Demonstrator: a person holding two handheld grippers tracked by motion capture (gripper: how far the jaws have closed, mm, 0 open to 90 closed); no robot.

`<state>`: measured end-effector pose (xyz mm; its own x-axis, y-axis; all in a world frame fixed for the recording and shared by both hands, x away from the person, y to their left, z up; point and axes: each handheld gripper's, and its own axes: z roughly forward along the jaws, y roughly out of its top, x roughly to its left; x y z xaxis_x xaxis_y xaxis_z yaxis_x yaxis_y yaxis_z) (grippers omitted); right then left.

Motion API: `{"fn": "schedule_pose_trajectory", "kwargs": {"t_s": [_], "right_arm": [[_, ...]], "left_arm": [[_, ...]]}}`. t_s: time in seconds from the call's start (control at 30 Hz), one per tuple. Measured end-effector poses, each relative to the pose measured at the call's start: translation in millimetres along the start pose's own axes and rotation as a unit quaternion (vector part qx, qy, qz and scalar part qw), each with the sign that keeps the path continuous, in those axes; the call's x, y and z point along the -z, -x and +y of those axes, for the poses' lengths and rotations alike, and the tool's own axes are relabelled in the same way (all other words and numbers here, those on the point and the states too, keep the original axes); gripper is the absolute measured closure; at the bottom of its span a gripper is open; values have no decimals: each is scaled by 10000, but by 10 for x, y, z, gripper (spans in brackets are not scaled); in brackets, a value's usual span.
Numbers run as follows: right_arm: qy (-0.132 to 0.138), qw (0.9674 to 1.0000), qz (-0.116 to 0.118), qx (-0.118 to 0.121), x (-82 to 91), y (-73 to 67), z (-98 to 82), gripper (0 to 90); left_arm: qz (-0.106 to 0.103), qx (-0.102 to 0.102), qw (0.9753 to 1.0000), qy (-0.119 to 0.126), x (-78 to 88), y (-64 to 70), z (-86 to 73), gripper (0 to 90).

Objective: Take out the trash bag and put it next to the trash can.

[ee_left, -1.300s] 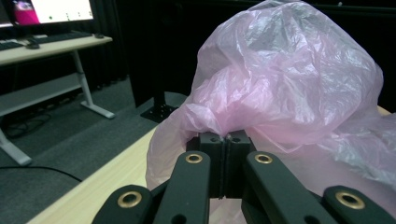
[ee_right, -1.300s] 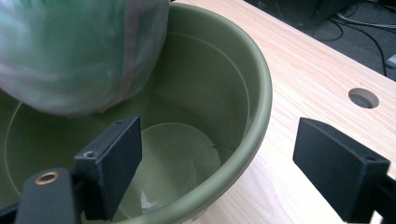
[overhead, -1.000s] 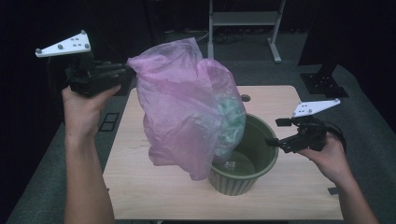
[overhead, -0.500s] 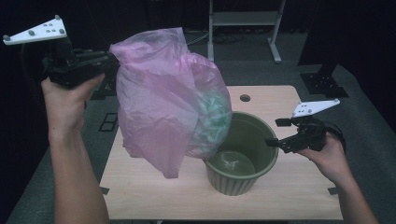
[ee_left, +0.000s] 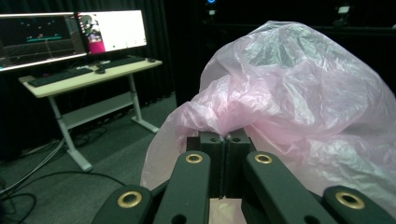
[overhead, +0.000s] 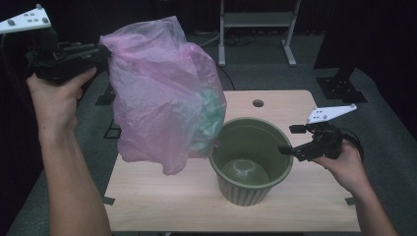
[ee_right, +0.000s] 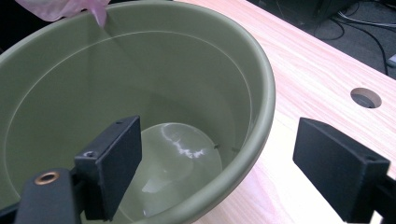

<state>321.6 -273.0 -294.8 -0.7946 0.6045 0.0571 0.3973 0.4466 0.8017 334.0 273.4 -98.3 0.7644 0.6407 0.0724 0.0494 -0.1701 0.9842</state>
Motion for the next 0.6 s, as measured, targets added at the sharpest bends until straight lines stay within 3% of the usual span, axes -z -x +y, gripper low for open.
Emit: {"fn": "schedule_pose_trajectory", "kwargs": {"t_s": [0.3,0.43,0.6], "right_arm": [[50,10000,-19,-17,37,13,-4,144],[68,10000,-27,-24,41,20,-10,143],[98,9999,-28,-15,48,14,-19,143]], "left_arm": [[26,79,9997,-214,-153,-71,-127,894],[22,166,9989,-448,-329,-118,-314,894],[-9,372,9967,-715,-576,-204,-659,894]]}}
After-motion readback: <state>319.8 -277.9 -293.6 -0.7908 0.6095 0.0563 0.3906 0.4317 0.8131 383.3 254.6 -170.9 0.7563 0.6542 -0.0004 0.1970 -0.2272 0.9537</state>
